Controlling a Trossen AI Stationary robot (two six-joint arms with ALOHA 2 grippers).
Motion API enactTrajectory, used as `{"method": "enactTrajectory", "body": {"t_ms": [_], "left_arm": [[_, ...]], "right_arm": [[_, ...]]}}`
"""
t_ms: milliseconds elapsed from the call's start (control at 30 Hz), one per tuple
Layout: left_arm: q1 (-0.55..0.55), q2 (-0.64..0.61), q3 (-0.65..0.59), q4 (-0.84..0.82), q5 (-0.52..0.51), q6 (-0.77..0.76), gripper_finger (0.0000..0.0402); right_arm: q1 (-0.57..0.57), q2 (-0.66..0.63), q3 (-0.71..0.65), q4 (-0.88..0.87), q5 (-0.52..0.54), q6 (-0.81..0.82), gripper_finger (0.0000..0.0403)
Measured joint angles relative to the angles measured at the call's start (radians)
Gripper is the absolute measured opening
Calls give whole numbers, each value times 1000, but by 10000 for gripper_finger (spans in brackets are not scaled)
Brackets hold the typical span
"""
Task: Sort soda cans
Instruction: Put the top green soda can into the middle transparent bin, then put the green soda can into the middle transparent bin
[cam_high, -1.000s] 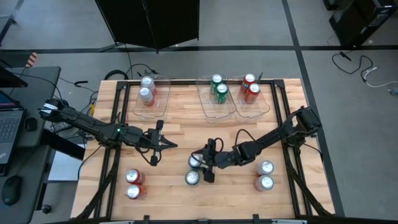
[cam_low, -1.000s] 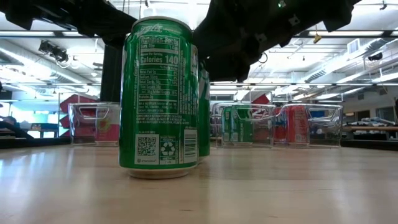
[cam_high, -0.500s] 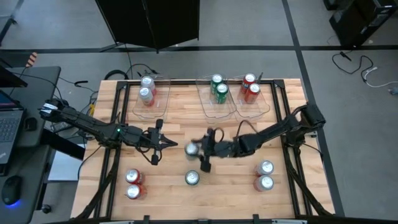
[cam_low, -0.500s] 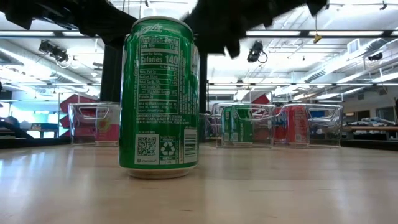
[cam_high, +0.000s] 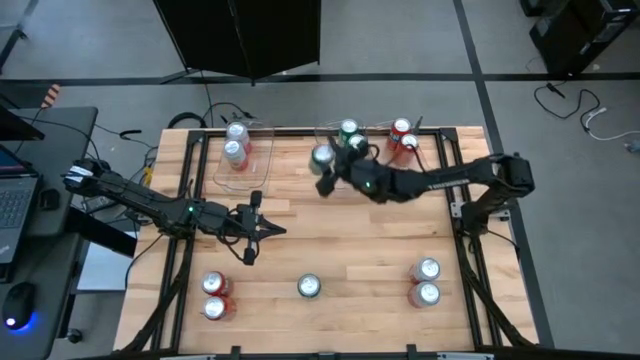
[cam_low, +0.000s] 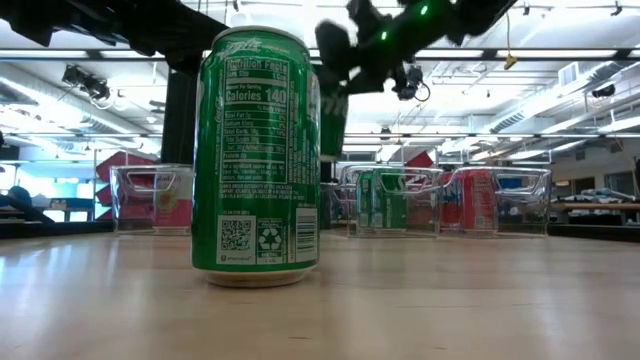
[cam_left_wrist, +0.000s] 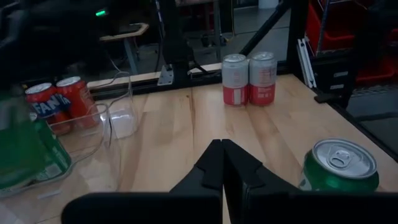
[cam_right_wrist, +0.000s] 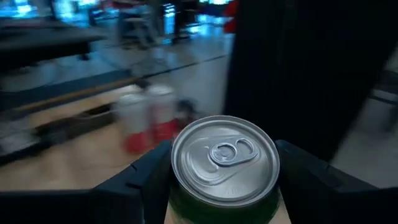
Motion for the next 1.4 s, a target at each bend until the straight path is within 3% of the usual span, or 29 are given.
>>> {"method": "enactTrajectory", "body": {"t_ms": [267, 600, 900, 1400], "left_arm": [[0, 0, 0, 12, 0, 24, 1], [0, 0, 0, 16, 0, 25, 1], [0, 2, 0, 13, 0, 22, 1], [0, 2, 0, 8, 0, 20, 1]], "right_arm": [[-168, 95, 0, 80, 2, 7, 231], [-273, 251, 2, 188, -43, 39, 231], [-291, 333, 8, 209, -59, 59, 238], [-291, 286, 96, 182, -79, -45, 319]]}}
